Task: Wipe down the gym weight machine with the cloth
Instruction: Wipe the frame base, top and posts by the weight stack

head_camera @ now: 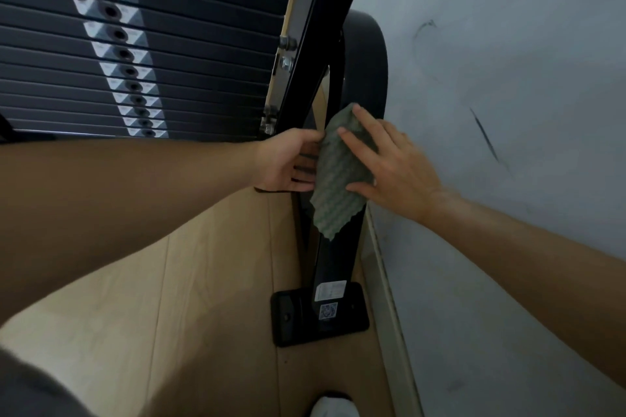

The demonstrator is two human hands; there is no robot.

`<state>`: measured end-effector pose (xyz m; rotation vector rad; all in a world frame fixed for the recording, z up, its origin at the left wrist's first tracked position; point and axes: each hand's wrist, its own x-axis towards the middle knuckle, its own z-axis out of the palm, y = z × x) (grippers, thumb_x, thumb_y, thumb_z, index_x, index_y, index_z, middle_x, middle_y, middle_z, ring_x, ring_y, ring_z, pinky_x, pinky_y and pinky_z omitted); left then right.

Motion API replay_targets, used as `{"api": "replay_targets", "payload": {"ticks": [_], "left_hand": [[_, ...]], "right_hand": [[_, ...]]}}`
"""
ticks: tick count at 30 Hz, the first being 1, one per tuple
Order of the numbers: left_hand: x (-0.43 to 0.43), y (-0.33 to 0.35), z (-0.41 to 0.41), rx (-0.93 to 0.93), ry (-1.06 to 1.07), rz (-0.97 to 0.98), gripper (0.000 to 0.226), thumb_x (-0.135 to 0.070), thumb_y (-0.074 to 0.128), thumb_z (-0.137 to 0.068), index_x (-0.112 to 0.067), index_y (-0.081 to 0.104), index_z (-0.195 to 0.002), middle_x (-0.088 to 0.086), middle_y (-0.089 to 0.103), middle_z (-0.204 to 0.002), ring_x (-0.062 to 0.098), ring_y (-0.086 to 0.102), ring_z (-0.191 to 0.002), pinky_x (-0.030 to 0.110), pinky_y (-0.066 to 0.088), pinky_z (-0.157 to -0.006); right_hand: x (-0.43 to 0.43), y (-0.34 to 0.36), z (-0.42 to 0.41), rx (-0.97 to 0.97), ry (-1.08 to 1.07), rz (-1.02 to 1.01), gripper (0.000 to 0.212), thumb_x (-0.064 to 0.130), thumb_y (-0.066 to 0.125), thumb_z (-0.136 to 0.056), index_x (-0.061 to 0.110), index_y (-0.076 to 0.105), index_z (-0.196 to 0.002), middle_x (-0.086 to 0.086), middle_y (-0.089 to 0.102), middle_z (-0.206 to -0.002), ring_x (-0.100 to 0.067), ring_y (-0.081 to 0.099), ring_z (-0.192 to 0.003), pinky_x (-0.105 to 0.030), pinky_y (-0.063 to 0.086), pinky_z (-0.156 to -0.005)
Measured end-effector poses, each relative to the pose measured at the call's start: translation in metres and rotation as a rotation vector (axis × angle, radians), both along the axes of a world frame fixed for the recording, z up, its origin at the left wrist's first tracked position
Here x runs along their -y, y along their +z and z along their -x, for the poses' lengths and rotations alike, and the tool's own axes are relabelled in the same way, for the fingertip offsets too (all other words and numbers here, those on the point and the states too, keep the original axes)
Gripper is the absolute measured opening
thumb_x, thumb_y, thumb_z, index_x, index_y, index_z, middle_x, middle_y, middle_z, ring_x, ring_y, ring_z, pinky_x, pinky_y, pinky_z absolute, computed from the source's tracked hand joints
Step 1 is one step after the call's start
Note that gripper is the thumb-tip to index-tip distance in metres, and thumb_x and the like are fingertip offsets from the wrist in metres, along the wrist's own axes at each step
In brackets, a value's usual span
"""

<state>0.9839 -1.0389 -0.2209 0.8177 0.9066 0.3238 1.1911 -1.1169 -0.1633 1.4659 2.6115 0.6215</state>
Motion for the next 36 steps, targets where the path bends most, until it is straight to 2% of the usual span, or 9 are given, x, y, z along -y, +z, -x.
{"api": "replay_targets", "payload": {"ticks": [5, 8, 11, 15, 21, 27, 33, 36], "left_hand": [[-0.018, 0.02, 0.007, 0.057, 0.054, -0.046, 0.046, -0.051, 0.061, -0.093, -0.02, 0.064, -0.127, 0.008, 0.069, -0.125, 0.026, 0.066, -0.114, 0.037, 0.054, -0.095], [-0.026, 0.027, 0.01, 0.1, 0.06, -0.031, 0.045, -0.054, 0.058, -0.094, -0.026, 0.064, -0.129, 0.009, 0.067, -0.128, 0.03, 0.066, -0.115, 0.038, 0.056, -0.091], [-0.026, 0.028, 0.01, 0.12, 0.061, -0.011, 0.046, -0.058, 0.055, -0.095, -0.028, 0.064, -0.129, 0.01, 0.067, -0.129, 0.031, 0.065, -0.117, 0.042, 0.054, -0.096], [-0.025, 0.019, 0.008, 0.124, 0.04, 0.046, 0.06, -0.067, 0.049, -0.092, -0.028, 0.059, -0.137, 0.011, 0.068, -0.129, 0.032, 0.064, -0.12, 0.045, 0.052, -0.1], [-0.013, 0.002, 0.008, 0.108, 0.015, 0.111, 0.071, -0.073, 0.049, -0.088, -0.025, 0.058, -0.139, 0.013, 0.066, -0.133, 0.032, 0.061, -0.124, 0.046, 0.05, -0.102], [0.014, -0.018, 0.01, 0.069, 0.023, 0.157, 0.073, -0.073, 0.049, -0.088, -0.022, 0.057, -0.14, 0.015, 0.065, -0.133, 0.034, 0.06, -0.125, 0.047, 0.05, -0.103], [0.048, -0.037, 0.011, -0.017, 0.016, 0.188, 0.071, -0.071, 0.04, -0.094, -0.019, 0.056, -0.139, 0.016, 0.061, -0.136, 0.034, 0.056, -0.127, 0.048, 0.043, -0.111], [0.061, -0.048, 0.011, -0.067, 0.002, 0.211, 0.073, -0.071, 0.037, -0.095, -0.018, 0.055, -0.141, 0.016, 0.062, -0.136, 0.033, 0.058, -0.127, 0.047, 0.043, -0.111]], "right_hand": [[-0.013, 0.015, -0.005, -0.027, -0.078, -0.038, 0.101, 0.064, 0.07, -0.075, 0.011, 0.034, -0.153, -0.01, 0.013, -0.167, -0.034, 0.045, -0.13, -0.046, 0.038, -0.103], [-0.018, 0.02, -0.009, -0.049, -0.111, -0.049, 0.103, 0.065, 0.072, -0.073, 0.014, 0.033, -0.154, -0.007, 0.022, -0.165, -0.031, 0.044, -0.131, -0.048, 0.029, -0.109], [-0.016, 0.016, -0.006, -0.107, -0.127, -0.017, 0.1, 0.057, 0.075, -0.075, 0.015, 0.032, -0.155, -0.01, 0.027, -0.163, -0.033, 0.039, -0.134, -0.049, 0.034, -0.105], [-0.005, 0.003, -0.007, -0.11, -0.112, -0.019, 0.094, 0.048, 0.075, -0.078, 0.014, 0.033, -0.155, -0.016, 0.027, -0.162, -0.039, 0.038, -0.138, -0.05, 0.039, -0.102], [0.018, -0.024, -0.008, -0.099, -0.145, -0.02, 0.087, 0.045, 0.071, -0.085, 0.012, 0.032, -0.155, -0.019, 0.026, -0.162, -0.04, 0.036, -0.139, -0.052, 0.04, -0.105], [0.041, -0.045, 0.002, -0.111, -0.216, 0.021, 0.09, 0.044, 0.074, -0.083, 0.012, 0.03, -0.155, -0.021, 0.029, -0.16, -0.042, 0.038, -0.139, -0.053, 0.039, -0.106], [0.069, -0.07, 0.006, -0.076, -0.248, 0.081, 0.096, 0.047, 0.077, -0.079, 0.012, 0.03, -0.155, -0.02, 0.031, -0.158, -0.04, 0.04, -0.138, -0.052, 0.039, -0.106], [0.086, -0.086, 0.008, -0.147, -0.288, 0.103, 0.102, 0.046, 0.083, -0.071, 0.016, 0.032, -0.154, -0.016, 0.035, -0.157, -0.037, 0.041, -0.137, -0.051, 0.041, -0.105]]}}
